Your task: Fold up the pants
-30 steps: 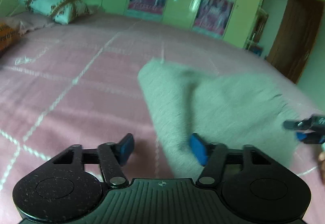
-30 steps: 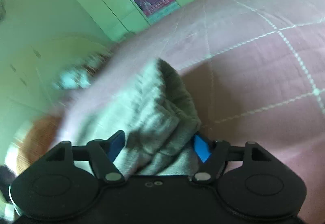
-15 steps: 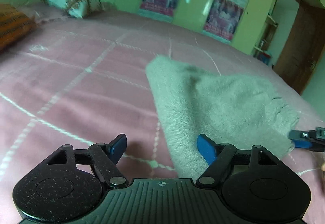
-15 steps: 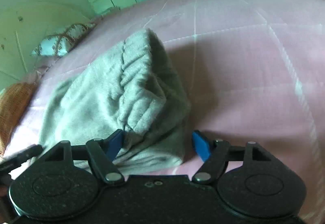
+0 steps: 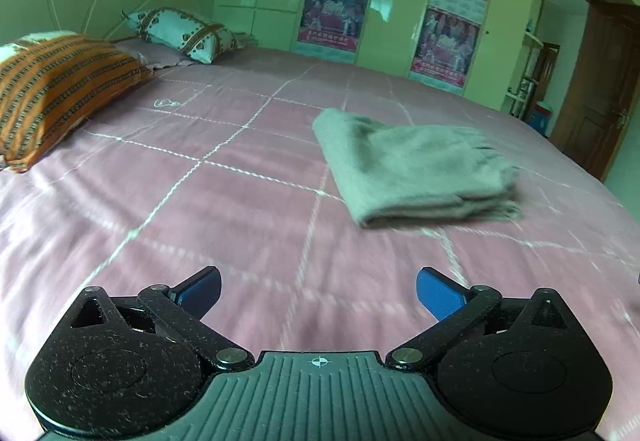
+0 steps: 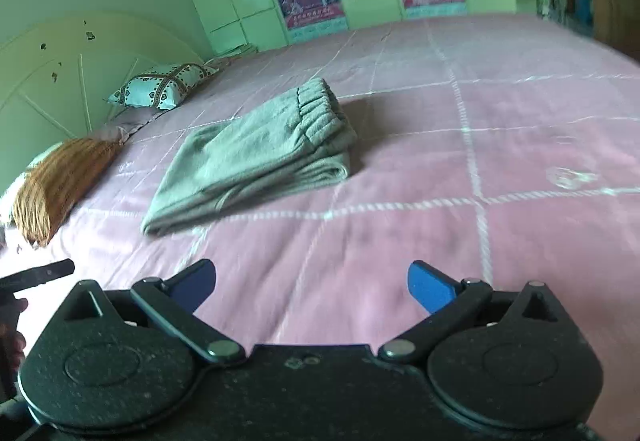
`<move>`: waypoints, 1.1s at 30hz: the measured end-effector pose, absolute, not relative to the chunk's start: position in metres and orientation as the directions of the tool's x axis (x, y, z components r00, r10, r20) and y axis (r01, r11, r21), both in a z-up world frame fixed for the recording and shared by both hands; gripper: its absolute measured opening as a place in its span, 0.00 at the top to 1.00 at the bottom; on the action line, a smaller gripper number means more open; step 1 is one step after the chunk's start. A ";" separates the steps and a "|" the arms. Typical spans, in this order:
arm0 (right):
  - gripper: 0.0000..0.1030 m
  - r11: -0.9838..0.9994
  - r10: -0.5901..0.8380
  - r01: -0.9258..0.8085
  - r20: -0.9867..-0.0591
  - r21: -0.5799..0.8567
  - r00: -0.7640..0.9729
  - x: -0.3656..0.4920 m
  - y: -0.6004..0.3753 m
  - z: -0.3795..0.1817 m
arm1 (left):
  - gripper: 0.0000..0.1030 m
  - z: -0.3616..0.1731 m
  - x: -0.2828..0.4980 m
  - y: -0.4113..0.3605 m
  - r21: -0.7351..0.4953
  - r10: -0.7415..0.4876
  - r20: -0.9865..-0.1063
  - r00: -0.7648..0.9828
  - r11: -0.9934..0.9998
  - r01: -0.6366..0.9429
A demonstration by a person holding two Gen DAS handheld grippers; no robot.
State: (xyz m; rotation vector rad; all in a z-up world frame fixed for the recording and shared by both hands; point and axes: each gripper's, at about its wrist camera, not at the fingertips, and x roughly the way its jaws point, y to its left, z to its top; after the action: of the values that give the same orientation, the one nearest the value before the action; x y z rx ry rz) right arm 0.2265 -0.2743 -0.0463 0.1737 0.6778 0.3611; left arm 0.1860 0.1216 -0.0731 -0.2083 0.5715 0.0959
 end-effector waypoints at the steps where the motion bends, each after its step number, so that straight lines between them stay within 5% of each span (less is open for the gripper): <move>1: 0.05 0.931 0.361 -0.252 -0.577 0.263 0.732 0.211 -0.274 -0.042 | 0.00 -0.069 0.173 0.116 -0.160 0.032 -0.536 0.843 0.977 -0.139; 18: 0.06 0.953 0.298 -0.291 -0.396 0.080 0.869 0.061 -0.256 -0.020 | 0.00 -0.027 0.027 0.033 -0.072 0.025 -0.336 0.941 0.996 -0.052; 33: 0.06 0.950 0.306 -0.305 -0.361 0.063 0.881 0.034 -0.242 -0.019 | 0.00 -0.023 -0.015 0.021 -0.095 0.033 -0.303 0.953 0.993 -0.065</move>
State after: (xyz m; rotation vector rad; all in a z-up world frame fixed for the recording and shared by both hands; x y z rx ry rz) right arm 0.0339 -0.2415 -0.0190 0.0038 0.3771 0.3183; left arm -0.0148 0.0211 -0.0228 -0.1041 0.3053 0.0497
